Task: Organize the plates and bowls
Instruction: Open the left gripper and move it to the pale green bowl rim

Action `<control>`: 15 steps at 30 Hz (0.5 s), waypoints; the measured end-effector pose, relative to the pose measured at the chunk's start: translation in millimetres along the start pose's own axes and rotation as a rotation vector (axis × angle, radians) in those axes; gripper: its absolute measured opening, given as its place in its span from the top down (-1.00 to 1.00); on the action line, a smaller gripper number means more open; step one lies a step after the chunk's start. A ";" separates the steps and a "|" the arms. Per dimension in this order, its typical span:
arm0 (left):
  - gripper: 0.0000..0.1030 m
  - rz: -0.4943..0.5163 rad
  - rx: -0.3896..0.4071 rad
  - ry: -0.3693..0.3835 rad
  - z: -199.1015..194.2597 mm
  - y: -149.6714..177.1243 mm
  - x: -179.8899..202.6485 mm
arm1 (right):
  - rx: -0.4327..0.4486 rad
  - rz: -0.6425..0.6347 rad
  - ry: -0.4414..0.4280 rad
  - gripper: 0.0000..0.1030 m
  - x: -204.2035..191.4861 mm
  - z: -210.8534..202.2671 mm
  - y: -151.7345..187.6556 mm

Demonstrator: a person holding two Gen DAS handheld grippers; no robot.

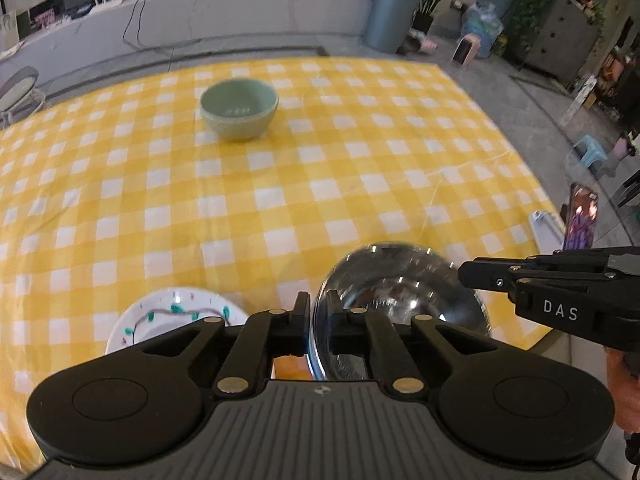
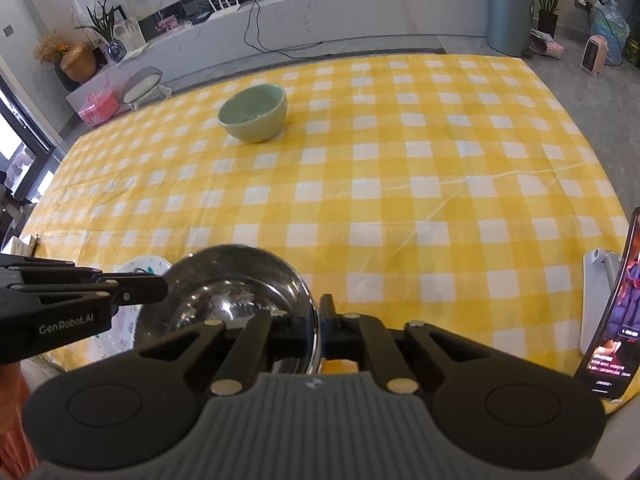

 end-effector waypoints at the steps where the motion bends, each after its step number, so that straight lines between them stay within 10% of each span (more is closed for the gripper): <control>1: 0.82 -0.002 0.014 0.002 -2.4 -2.3 -0.8 | 0.013 -0.003 -0.006 0.85 -1.5 -2.2 -2.1; 6: 0.55 -0.031 0.074 0.024 -10.7 -18.5 -11.1 | 0.073 0.003 -0.025 0.45 -6.5 -4.5 -16.8; 15: 0.42 -0.083 0.089 -0.003 6.0 -42.9 -42.7 | 0.080 0.059 -0.049 0.29 -9.4 26.8 -44.6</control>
Point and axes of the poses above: each gripper's, at about its wrist camera, not at the fingertips, and z roughly the way its jaws point, x to its right, y to its underside, the point moved 3 cm from there along z, roughly the way its jaws point, and after that the axes turned 12 degrees about -y, right-handed, at the moved point
